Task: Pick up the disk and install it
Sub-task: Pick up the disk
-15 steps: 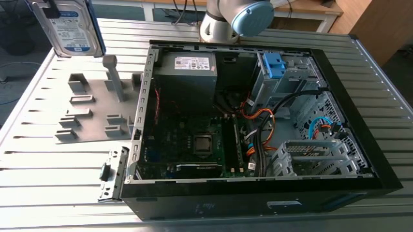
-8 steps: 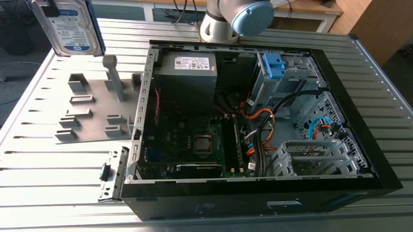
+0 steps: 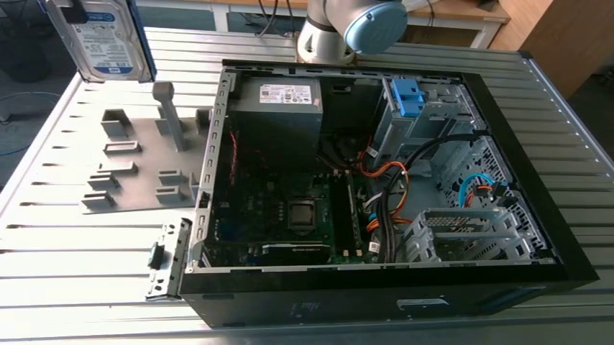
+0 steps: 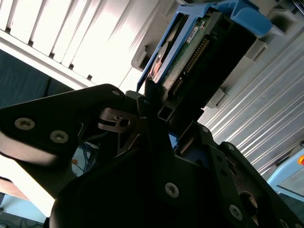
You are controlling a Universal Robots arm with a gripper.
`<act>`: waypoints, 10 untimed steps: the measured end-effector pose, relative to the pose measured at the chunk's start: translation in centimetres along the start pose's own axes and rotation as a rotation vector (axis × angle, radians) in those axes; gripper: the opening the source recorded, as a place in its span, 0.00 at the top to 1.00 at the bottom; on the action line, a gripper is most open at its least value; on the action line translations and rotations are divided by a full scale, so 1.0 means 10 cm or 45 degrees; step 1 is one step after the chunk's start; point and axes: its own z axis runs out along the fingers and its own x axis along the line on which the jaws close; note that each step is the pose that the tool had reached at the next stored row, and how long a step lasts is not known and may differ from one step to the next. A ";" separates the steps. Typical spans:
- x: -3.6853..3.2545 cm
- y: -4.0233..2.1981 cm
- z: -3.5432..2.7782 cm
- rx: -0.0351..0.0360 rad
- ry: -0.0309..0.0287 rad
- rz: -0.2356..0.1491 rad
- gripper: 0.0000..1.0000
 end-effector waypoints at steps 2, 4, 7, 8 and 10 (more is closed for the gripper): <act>0.000 0.000 -0.006 0.0000 -0.0002 0.000 0.63; 0.000 0.000 -0.013 -0.0001 -0.0003 0.000 0.63; 0.000 0.000 -0.023 -0.0001 -0.0006 0.000 0.63; 0.000 0.000 -0.026 0.0000 -0.0007 0.000 0.63; 0.000 0.000 -0.035 0.0000 -0.0008 0.000 0.63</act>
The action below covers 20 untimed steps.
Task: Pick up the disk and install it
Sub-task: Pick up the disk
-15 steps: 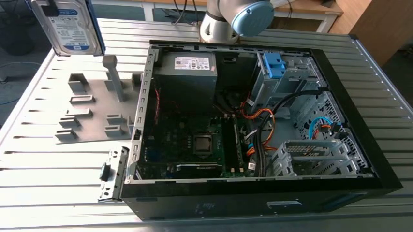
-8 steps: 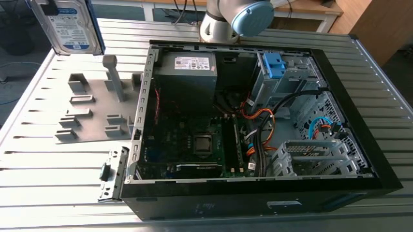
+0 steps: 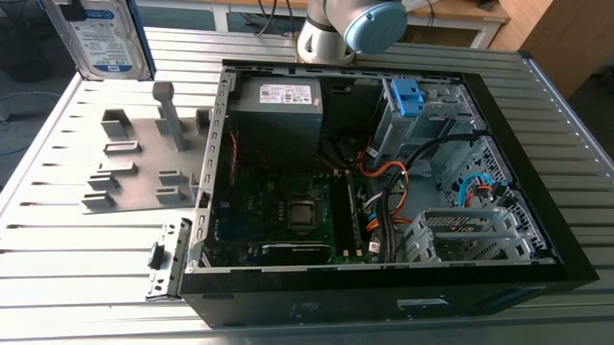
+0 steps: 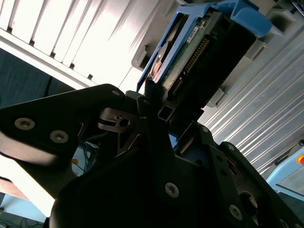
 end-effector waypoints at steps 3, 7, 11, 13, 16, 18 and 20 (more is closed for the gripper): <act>0.000 0.000 -0.013 0.0000 -0.0005 0.000 0.63; 0.000 0.000 -0.027 0.0001 -0.0013 0.000 0.63; 0.000 0.000 -0.044 0.0002 -0.0016 0.000 0.63; 0.001 0.000 -0.053 0.0002 -0.0019 0.000 0.63; 0.001 0.000 -0.068 0.0003 -0.0023 0.000 0.63; 0.001 0.000 -0.078 0.0002 -0.0025 0.000 0.63; 0.001 0.000 -0.089 0.0003 -0.0026 0.000 0.63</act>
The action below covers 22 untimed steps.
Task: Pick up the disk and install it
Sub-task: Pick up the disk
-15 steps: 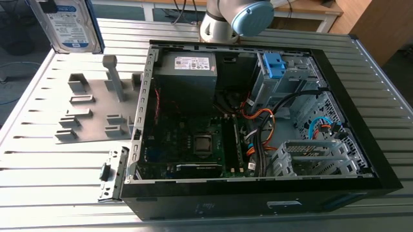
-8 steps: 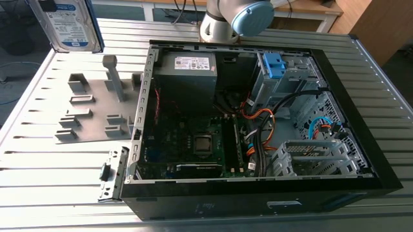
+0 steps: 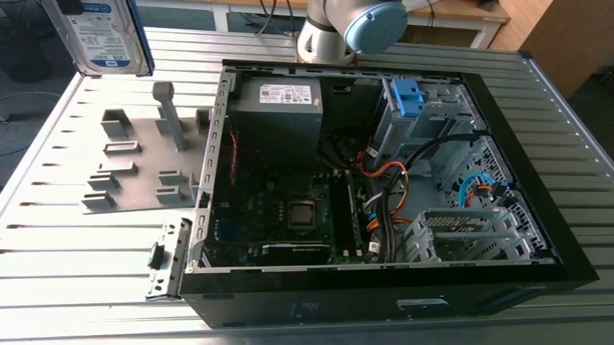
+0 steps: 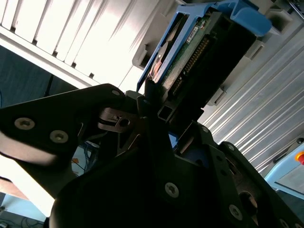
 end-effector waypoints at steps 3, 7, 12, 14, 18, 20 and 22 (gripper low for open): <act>0.000 0.000 -0.018 0.0000 -0.0002 0.000 0.63; 0.000 0.000 -0.042 0.0001 -0.0004 0.000 0.63; 0.000 0.001 -0.068 0.0000 -0.0007 0.000 0.63; 0.001 0.001 -0.078 0.0001 -0.0009 0.000 0.63; 0.001 0.001 -0.100 0.0001 -0.0012 0.000 0.63; 0.001 0.001 -0.111 0.0001 -0.0013 0.000 0.63; 0.001 0.001 -0.122 0.0001 -0.0014 0.000 0.63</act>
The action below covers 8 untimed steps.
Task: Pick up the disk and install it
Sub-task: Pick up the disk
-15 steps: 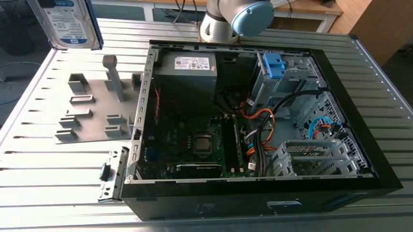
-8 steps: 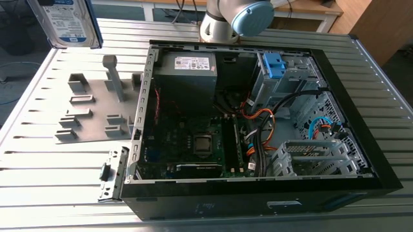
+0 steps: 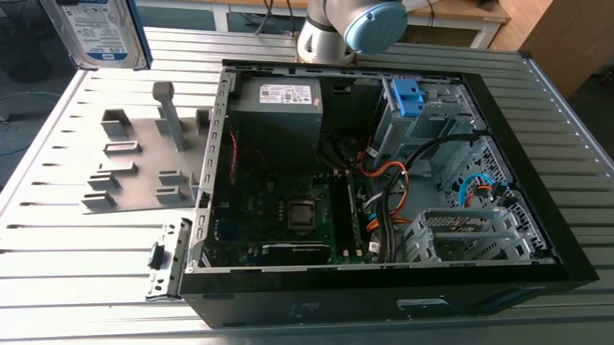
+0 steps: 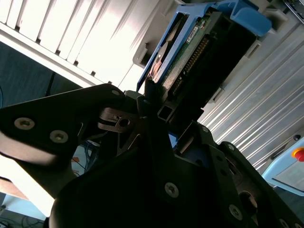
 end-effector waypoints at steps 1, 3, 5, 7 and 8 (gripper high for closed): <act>0.000 0.000 -0.006 0.0000 -0.0001 0.000 0.63; 0.000 0.000 -0.017 0.0000 -0.0002 0.000 0.63; 0.000 0.000 -0.028 0.0001 -0.0003 0.000 0.63; 0.000 0.000 -0.039 0.0001 -0.0003 0.000 0.63; 0.000 0.000 -0.044 0.0001 -0.0004 0.000 0.63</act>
